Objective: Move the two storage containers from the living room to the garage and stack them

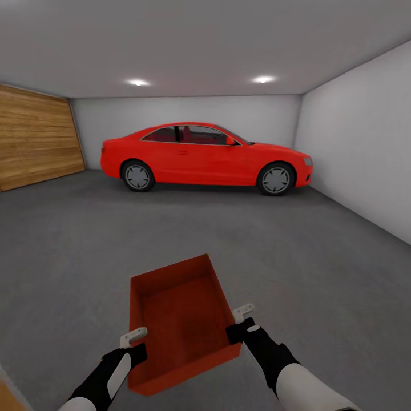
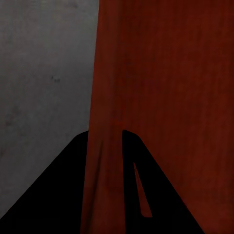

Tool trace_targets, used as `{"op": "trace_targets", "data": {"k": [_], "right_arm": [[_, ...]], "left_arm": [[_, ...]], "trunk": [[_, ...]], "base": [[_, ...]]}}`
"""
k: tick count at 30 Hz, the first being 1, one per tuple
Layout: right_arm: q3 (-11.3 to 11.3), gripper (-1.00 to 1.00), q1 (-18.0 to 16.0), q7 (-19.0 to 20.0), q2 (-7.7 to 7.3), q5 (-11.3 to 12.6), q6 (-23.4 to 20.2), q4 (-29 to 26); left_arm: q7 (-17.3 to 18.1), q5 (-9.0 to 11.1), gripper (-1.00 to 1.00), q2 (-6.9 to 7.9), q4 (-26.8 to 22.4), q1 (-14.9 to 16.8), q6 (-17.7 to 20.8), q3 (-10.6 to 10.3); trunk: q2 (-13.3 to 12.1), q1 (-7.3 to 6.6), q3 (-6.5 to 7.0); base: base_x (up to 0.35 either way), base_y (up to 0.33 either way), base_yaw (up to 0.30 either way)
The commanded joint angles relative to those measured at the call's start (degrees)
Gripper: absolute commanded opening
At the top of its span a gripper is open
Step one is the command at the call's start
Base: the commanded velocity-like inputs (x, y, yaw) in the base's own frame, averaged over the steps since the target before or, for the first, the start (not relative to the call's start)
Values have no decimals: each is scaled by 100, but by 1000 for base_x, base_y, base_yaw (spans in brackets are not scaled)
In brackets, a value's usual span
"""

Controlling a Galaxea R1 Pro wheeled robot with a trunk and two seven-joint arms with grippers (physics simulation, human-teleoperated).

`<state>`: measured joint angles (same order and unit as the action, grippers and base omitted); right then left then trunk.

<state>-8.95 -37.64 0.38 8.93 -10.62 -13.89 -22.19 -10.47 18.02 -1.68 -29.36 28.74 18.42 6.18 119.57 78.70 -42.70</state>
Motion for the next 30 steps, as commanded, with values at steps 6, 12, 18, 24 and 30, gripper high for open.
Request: {"op": "trace_targets", "data": {"k": [6,12,18,24,30], "right_arm": [[-142,-100,3,49,-5,78,-38,5],[-142,-100,3,49,-5,78,-41,5],[-19,-100,-14,-20,30,-48,-35,39],[-24,-100,9,-13,30,-55,-27,32],[15,-100,11,-4,36,-95,-26,31]], "left_arm": [[-60,-88,-100,1,-87,5,47,90],[-60,-88,-100,1,-87,6,47,87],[-34,55,-100,1,-53,-53,47,24],[-29,54,-100,1,-52,-61,47,24],[-26,54,-100,1,-52,-62,47,24]], "trunk": [[3,3,-7],[3,3,-7],[3,3,-7],[3,3,-7],[3,3,-7]], "base": [[340,0,0],[340,0,0],[170,0,0],[0,0,0],[0,0,0]]}}
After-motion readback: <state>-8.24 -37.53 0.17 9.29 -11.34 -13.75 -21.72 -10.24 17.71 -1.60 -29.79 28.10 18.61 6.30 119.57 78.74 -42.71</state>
